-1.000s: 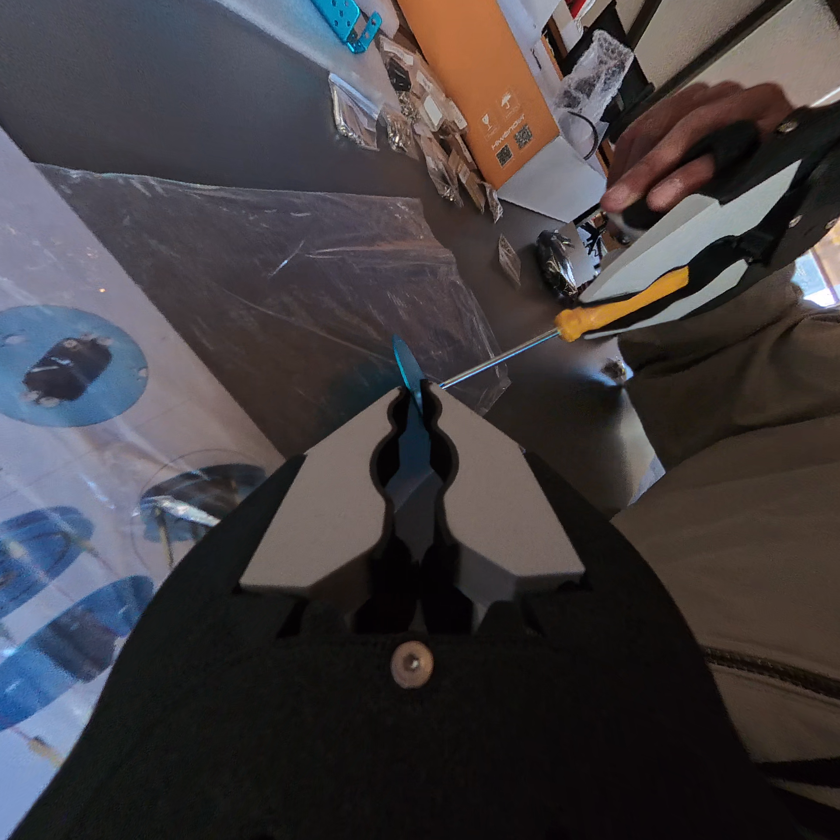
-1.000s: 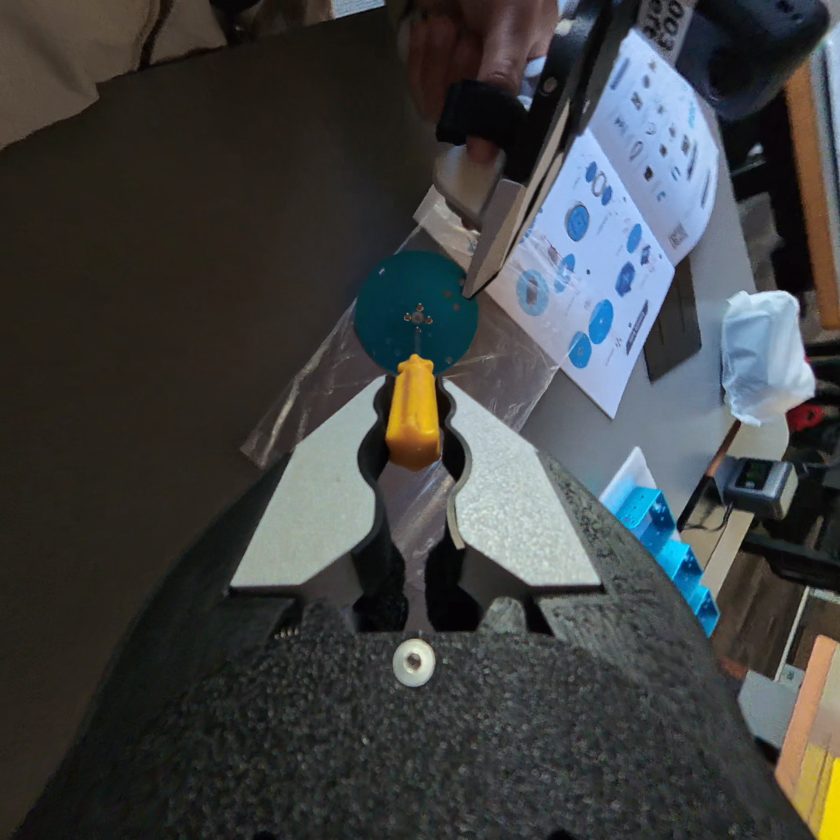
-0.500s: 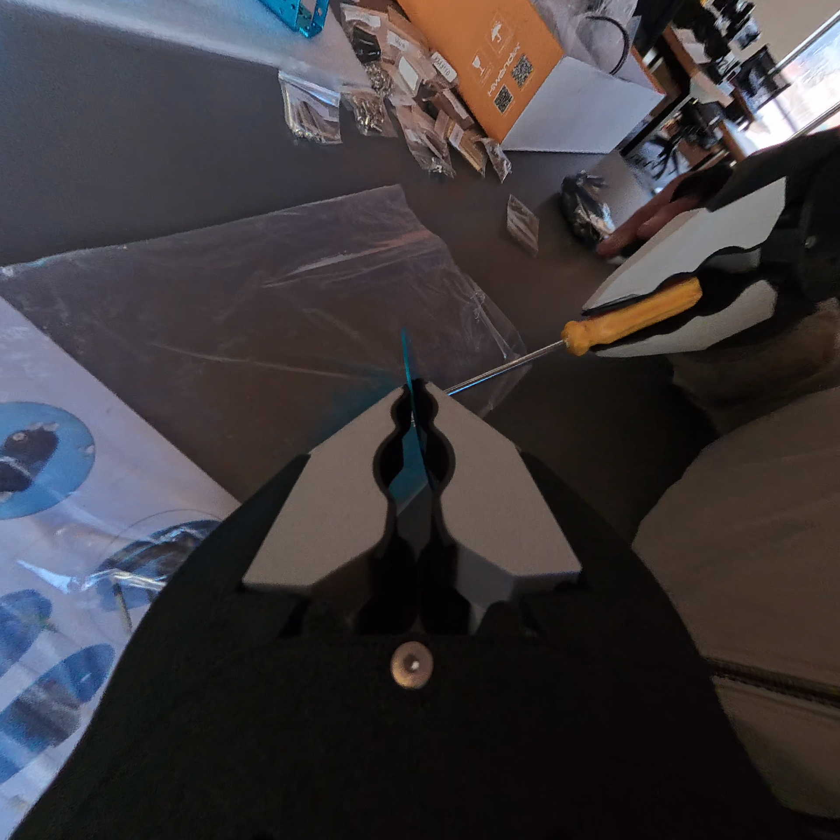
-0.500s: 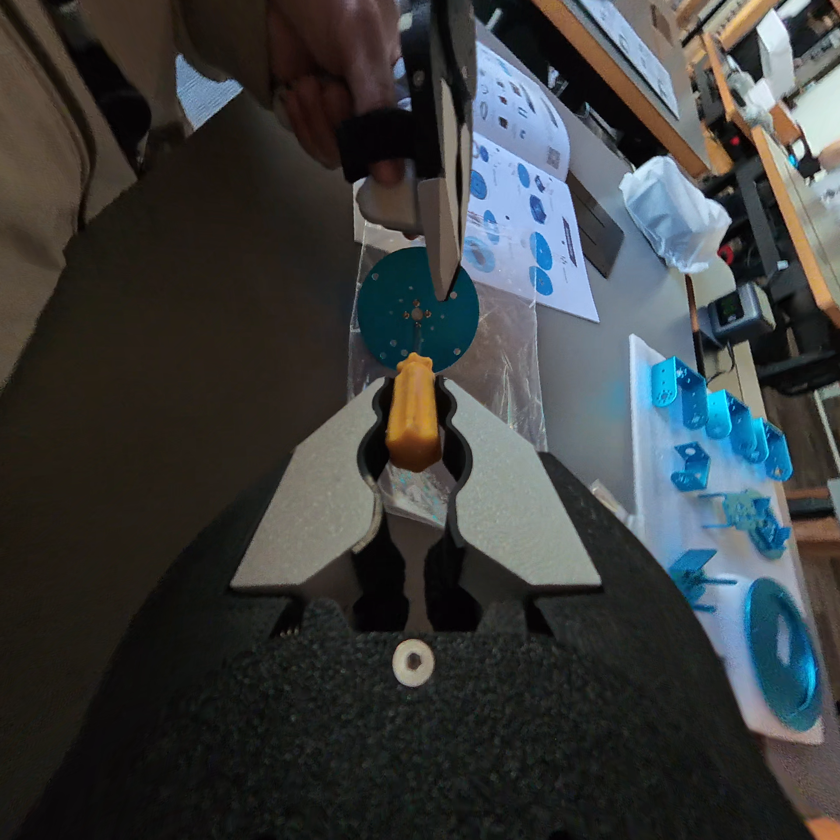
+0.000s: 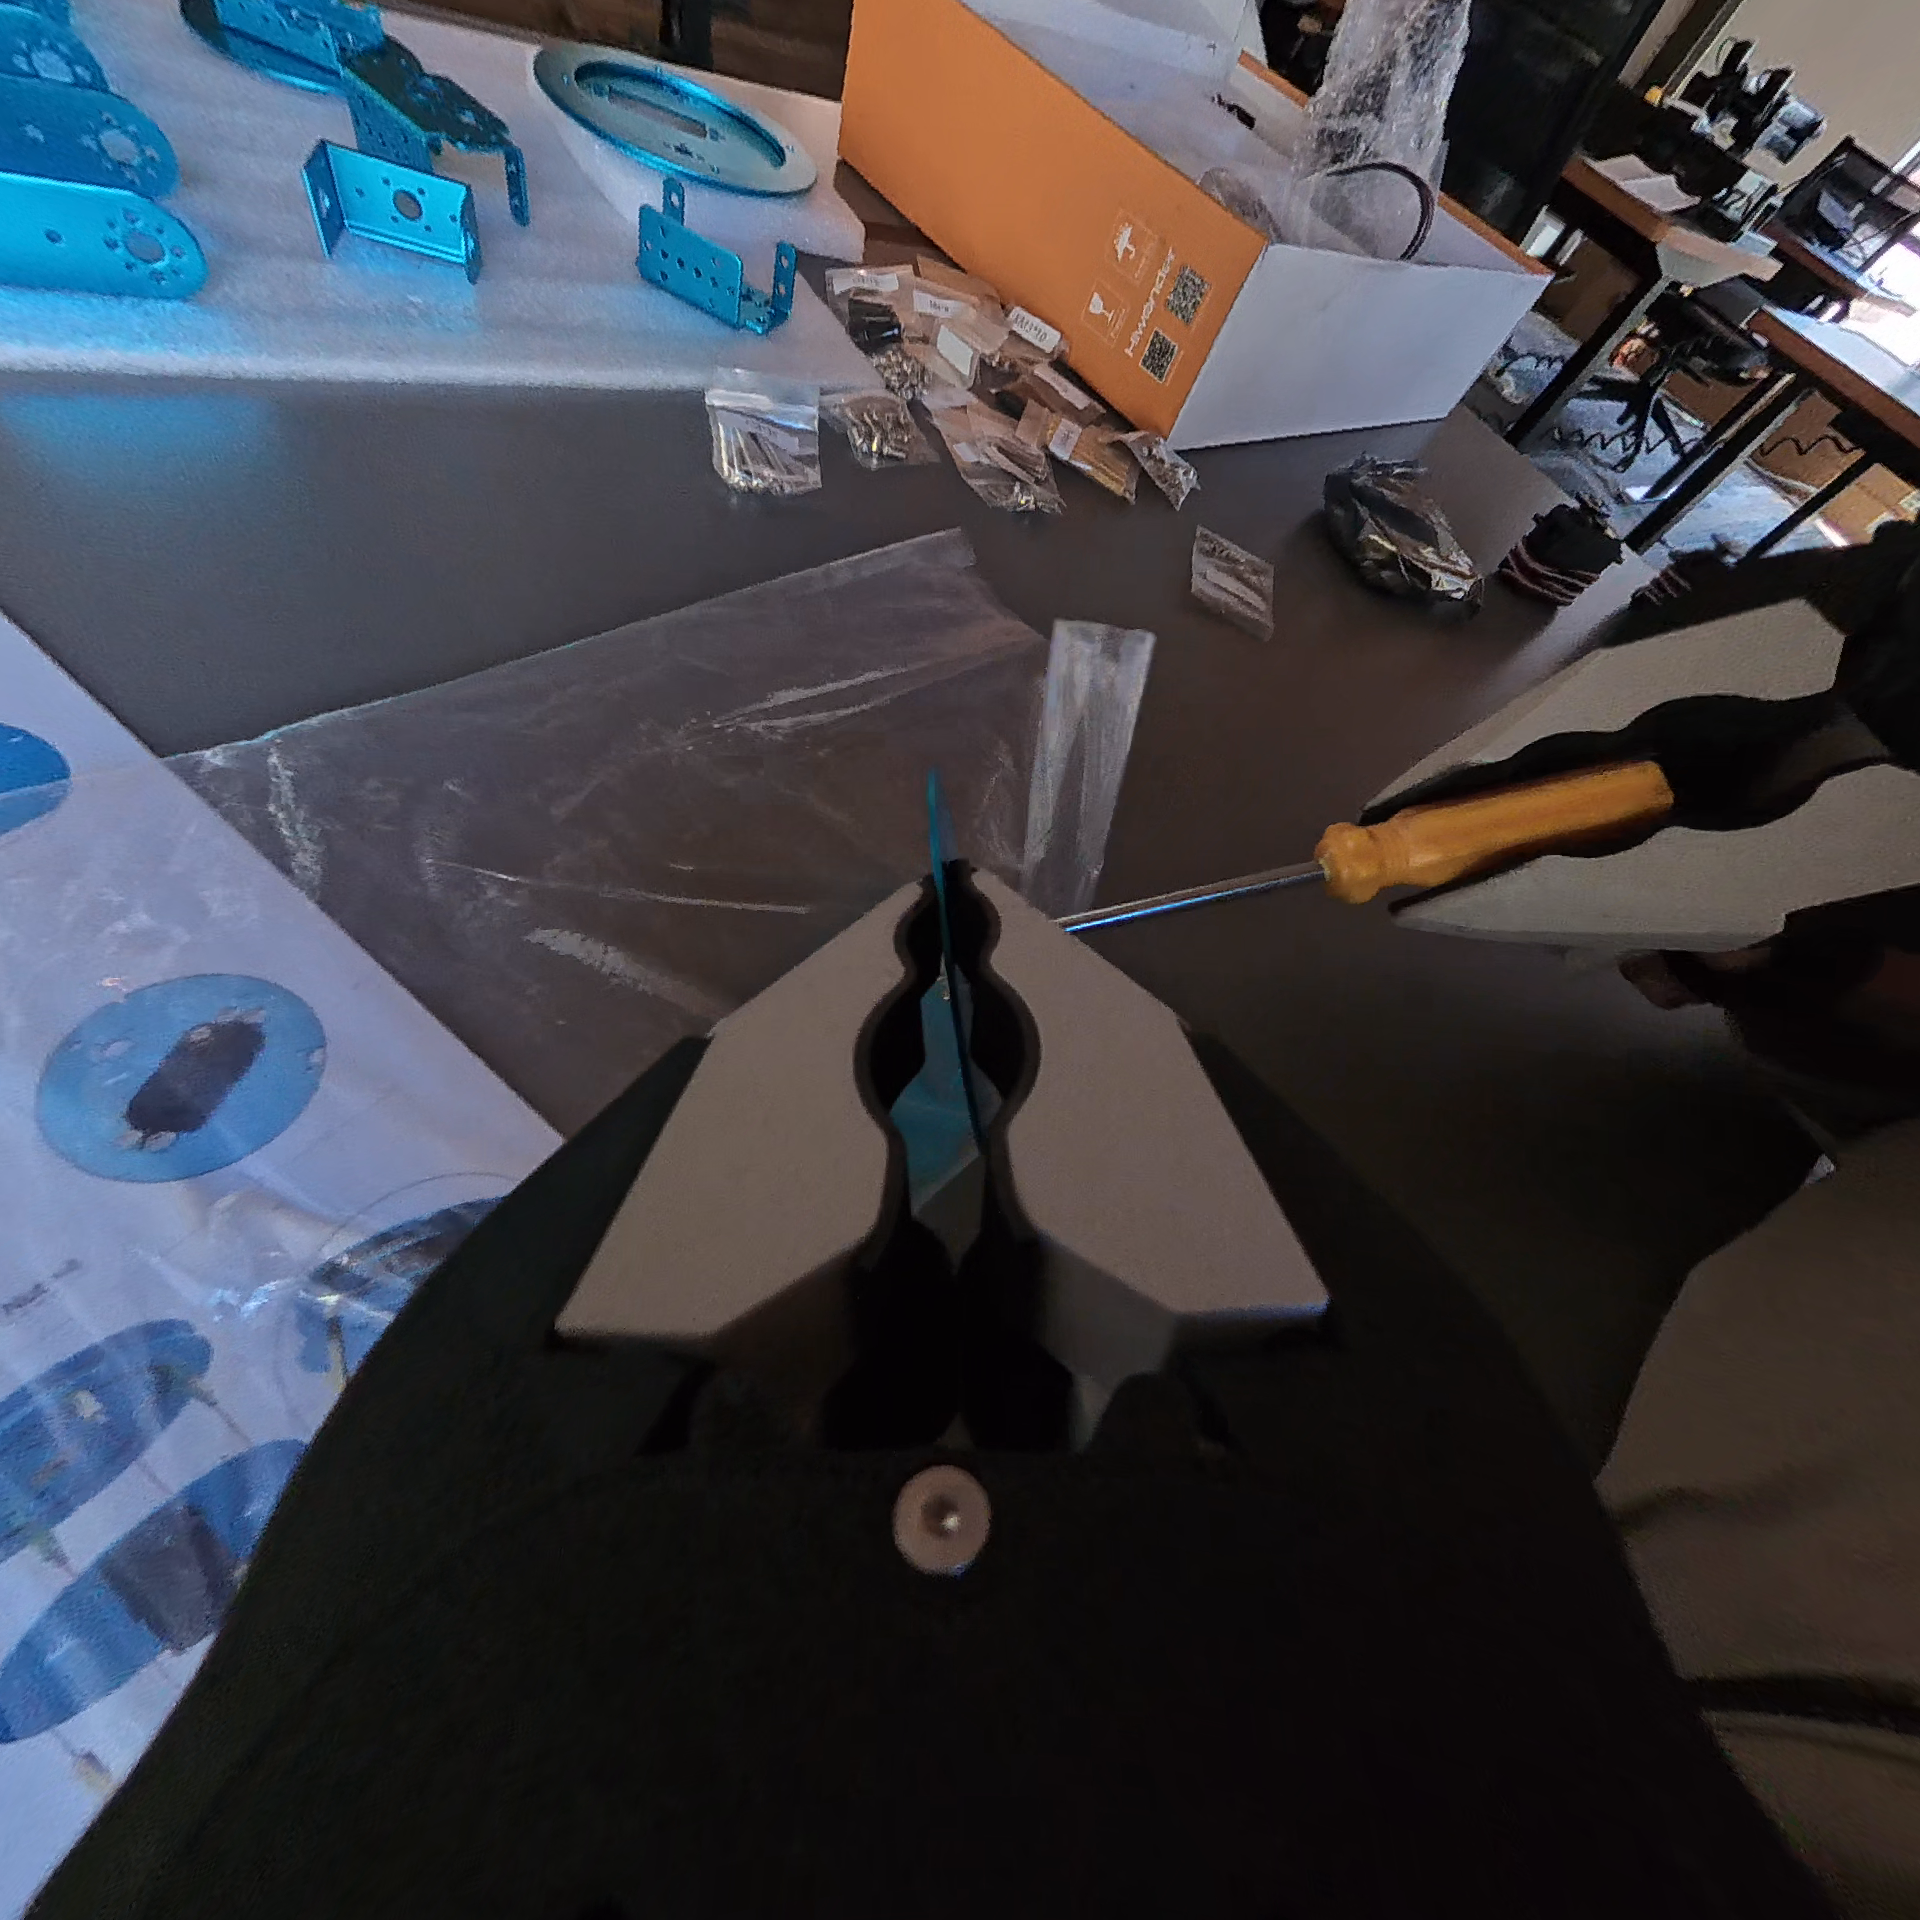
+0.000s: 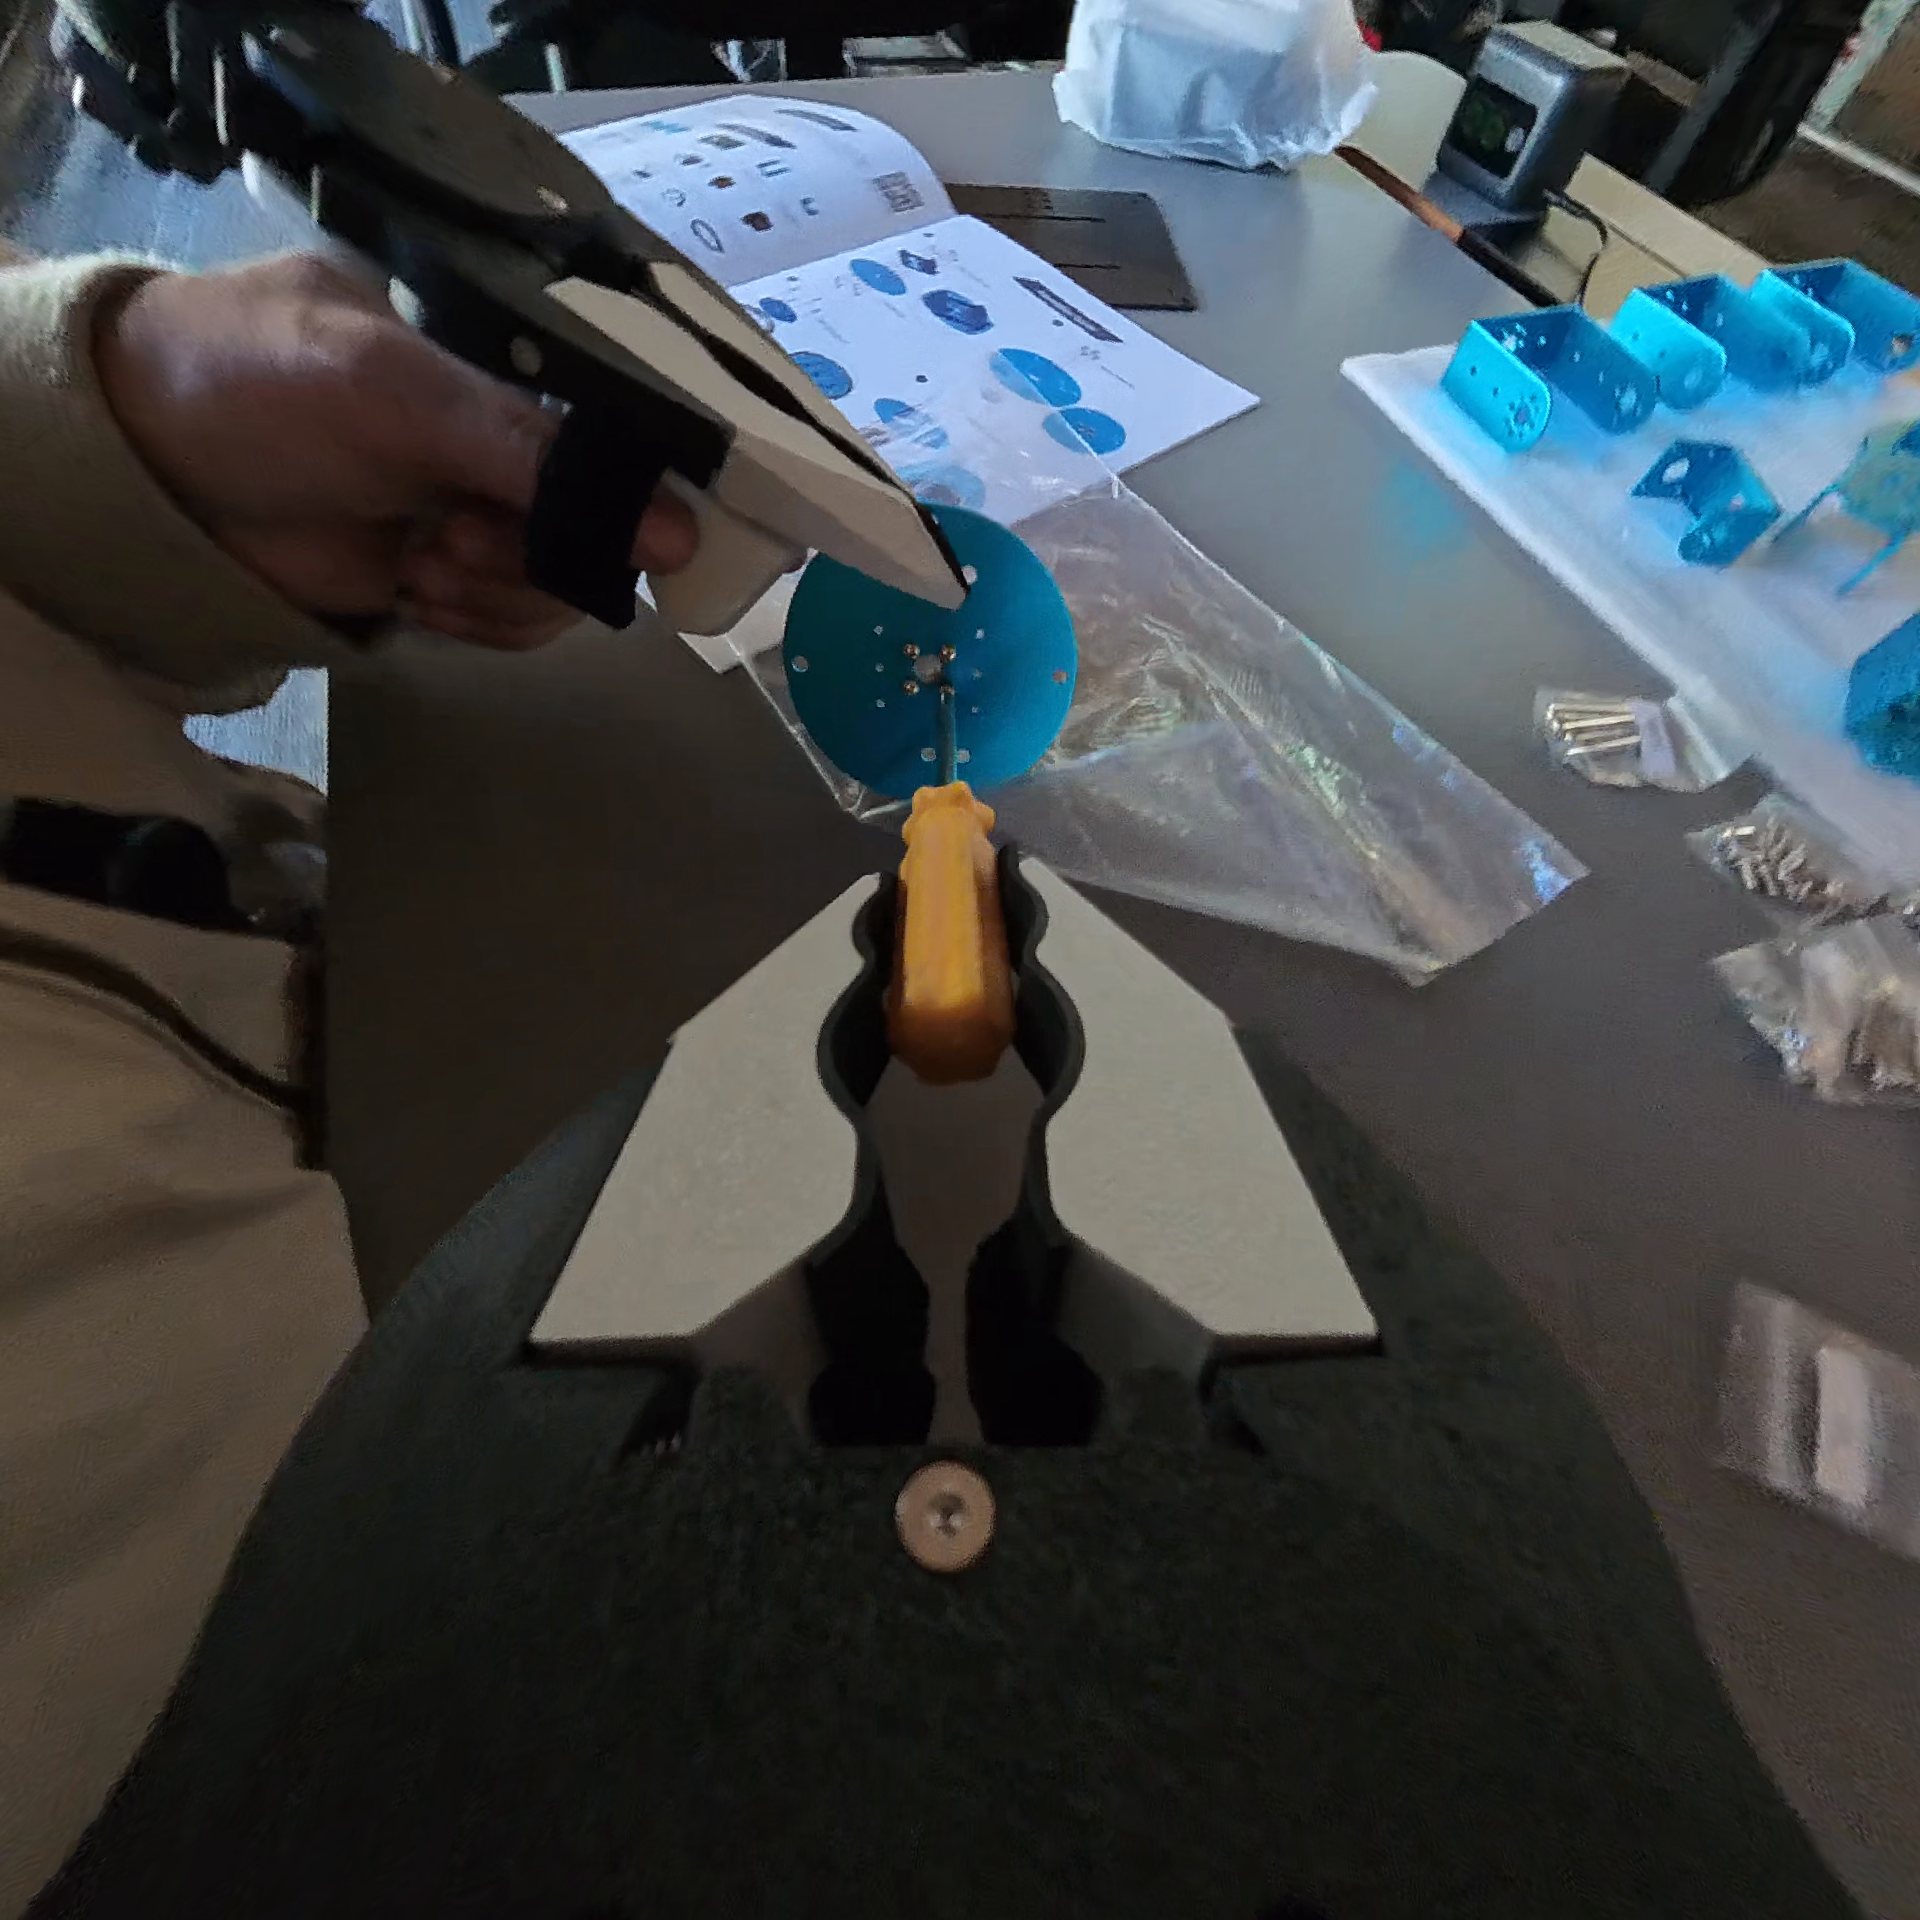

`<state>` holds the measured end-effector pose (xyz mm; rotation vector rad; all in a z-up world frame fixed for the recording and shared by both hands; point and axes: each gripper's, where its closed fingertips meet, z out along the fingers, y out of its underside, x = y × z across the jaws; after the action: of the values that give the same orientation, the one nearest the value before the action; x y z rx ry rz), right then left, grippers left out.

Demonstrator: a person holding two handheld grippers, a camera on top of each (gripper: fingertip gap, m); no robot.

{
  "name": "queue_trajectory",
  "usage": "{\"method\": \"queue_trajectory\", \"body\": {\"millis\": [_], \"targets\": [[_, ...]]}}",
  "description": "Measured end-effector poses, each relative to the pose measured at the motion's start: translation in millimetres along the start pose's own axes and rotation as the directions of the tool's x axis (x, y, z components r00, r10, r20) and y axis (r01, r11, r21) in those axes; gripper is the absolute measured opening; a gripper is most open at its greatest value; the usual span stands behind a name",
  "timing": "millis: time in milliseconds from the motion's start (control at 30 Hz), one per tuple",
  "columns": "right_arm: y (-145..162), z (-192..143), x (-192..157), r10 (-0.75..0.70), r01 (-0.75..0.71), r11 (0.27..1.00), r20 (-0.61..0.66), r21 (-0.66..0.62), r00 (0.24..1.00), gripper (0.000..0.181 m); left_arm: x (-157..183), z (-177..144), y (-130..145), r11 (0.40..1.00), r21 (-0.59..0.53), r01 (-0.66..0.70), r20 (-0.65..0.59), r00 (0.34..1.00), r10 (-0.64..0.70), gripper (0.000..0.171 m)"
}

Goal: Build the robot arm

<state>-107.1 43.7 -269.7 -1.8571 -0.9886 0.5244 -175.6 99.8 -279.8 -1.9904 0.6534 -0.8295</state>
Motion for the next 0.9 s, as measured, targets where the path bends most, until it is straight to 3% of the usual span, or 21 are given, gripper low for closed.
{"method": "queue_trajectory", "body": {"millis": [133, 300, 567, 800, 900], "targets": [[0, 1, -6, 0.056, -0.056, 0.998, -0.033, -0.017, 0.998, 0.017, -2, -2, 1, 0.999, 0.030, 0.033, -0.036, 0.999, -0.032, 0.001], [-2, 3, -3, -0.038, 0.028, 0.993, -0.083, -0.115, 0.996, 0.017, -4, 1, -6, 0.999, 0.017, 0.034, -0.059, 0.998, -0.033, 0.001], [-2, 23, 12, -0.260, 0.208, 0.940, -0.176, -0.270, 0.949, 0.017, -24, 0, -24, 0.999, 0.006, -0.046, 0.014, 0.999, 0.046, 0.001], [11, 41, 29, -0.134, 0.058, 0.931, -0.188, -0.360, 0.973, 0.016, -33, 1, -44, 0.974, 0.050, -0.219, 0.122, 0.970, 0.212, 0.001], [12, 49, 24, 0.095, -0.128, 0.944, -0.124, -0.303, 0.988, 0.016, -34, 0, -54, 0.951, 0.097, -0.295, 0.149, 0.949, 0.279, 0.001]]}}
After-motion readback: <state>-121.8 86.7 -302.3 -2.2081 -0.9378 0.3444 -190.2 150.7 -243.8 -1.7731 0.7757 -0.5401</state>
